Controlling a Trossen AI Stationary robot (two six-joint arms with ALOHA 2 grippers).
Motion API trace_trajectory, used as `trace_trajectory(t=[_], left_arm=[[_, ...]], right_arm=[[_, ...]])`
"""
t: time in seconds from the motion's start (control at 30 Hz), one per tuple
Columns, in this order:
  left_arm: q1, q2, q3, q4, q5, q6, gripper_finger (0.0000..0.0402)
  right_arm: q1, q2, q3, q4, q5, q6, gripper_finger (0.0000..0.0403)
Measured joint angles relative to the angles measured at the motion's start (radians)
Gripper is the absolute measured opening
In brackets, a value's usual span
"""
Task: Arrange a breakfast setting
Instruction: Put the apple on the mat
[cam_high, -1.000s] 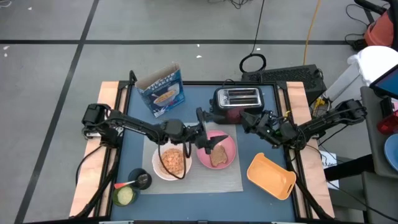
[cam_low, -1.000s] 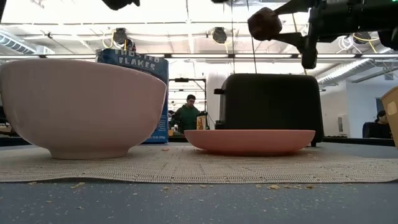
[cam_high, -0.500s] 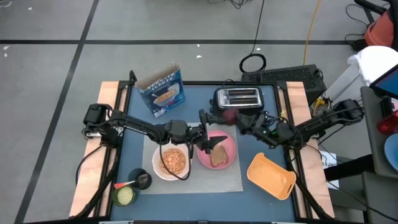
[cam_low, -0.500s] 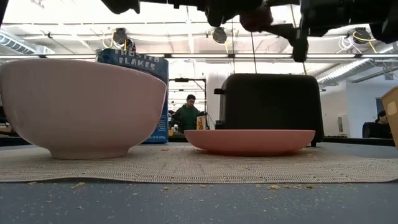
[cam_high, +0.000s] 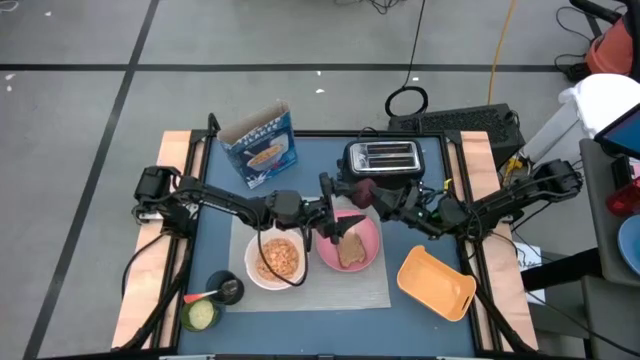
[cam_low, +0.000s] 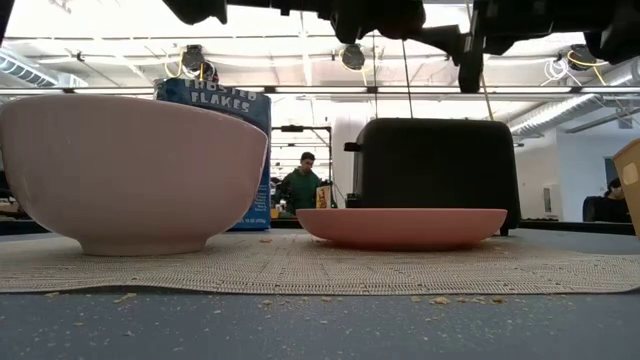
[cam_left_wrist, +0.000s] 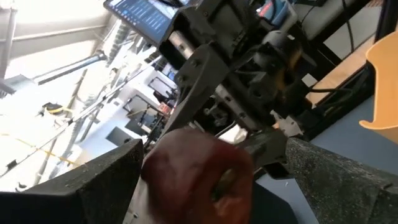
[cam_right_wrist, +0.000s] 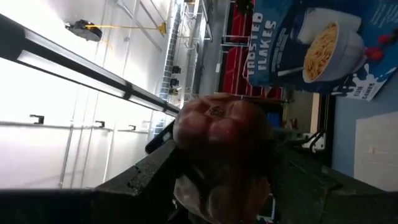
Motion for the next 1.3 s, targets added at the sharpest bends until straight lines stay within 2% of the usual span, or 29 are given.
trace_trajectory(t=[0.53,0.77,1.3], left_arm=[[0.001,0.000,0.000,0.000,-0.004,0.039,0.0397],[0.001,0.000,0.000,-0.001,-0.098,0.044,0.0397],[0.001,0.000,0.000,-0.006,-0.099,0.034,0.0389]], right_arm=[[0.000,0.000,0.000,-0.001,-0.003,0.005,0.0215],[0.000,0.000,0.000,-0.001,-0.003,0.005,0.0215],[0.000,0.000,0.000,-0.001,-0.003,0.005,0.0228]])
